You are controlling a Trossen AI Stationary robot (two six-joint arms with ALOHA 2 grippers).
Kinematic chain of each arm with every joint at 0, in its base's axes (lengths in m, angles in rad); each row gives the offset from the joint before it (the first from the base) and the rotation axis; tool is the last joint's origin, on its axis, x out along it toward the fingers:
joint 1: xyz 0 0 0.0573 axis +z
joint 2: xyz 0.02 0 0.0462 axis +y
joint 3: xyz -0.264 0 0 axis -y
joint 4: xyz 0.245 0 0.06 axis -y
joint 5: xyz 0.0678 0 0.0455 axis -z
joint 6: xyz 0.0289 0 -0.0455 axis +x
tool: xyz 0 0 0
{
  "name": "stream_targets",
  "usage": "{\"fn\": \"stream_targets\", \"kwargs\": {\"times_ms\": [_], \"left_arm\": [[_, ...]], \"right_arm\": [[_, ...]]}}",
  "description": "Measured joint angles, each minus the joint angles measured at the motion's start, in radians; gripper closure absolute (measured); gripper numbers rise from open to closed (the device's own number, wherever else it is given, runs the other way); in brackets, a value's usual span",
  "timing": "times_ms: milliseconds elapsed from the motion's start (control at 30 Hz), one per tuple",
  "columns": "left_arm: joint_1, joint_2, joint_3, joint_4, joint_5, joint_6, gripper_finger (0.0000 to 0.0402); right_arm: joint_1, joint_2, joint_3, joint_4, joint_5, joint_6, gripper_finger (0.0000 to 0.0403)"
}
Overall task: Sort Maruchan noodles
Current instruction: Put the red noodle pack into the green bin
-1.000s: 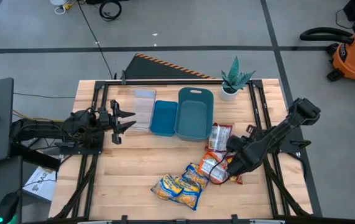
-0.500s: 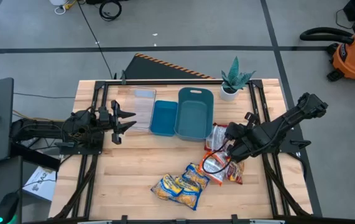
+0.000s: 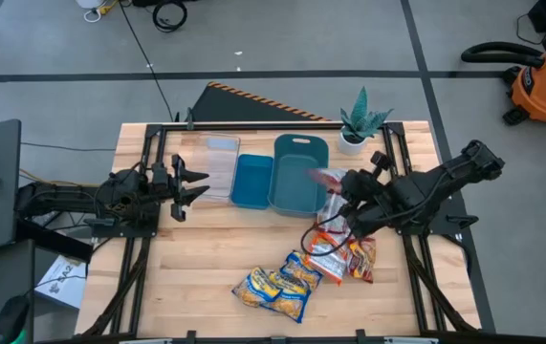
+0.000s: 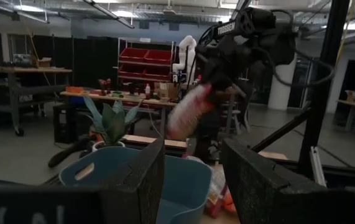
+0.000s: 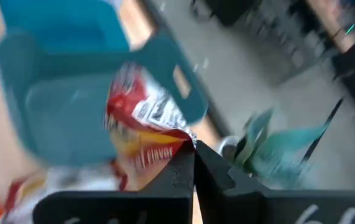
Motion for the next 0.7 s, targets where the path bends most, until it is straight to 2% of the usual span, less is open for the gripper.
{"fn": "stream_targets", "kwargs": {"times_ms": [100,200,333,433,700], "left_arm": [[0.000,0.000,0.000,0.000,0.000,-0.024,0.0235],[0.000,0.000,0.000,0.000,0.000,-0.041,0.0235],[0.000,0.000,0.000,0.000,0.000,-0.046,0.0235],[0.000,0.000,0.000,0.000,0.000,-0.052,0.0235],[0.000,0.000,0.000,0.000,0.000,-0.053,0.0235]], "right_arm": [[-0.024,0.000,0.004,0.134,0.094,-0.164,0.0394],[-0.066,0.000,0.004,0.322,0.111,-0.384,0.0394],[-0.139,0.001,0.003,0.560,0.036,-0.640,0.0393],[-0.199,0.001,0.003,0.669,-0.044,-0.759,0.0393],[-0.393,0.001,-0.018,0.781,-0.254,-0.830,0.0392]]}}
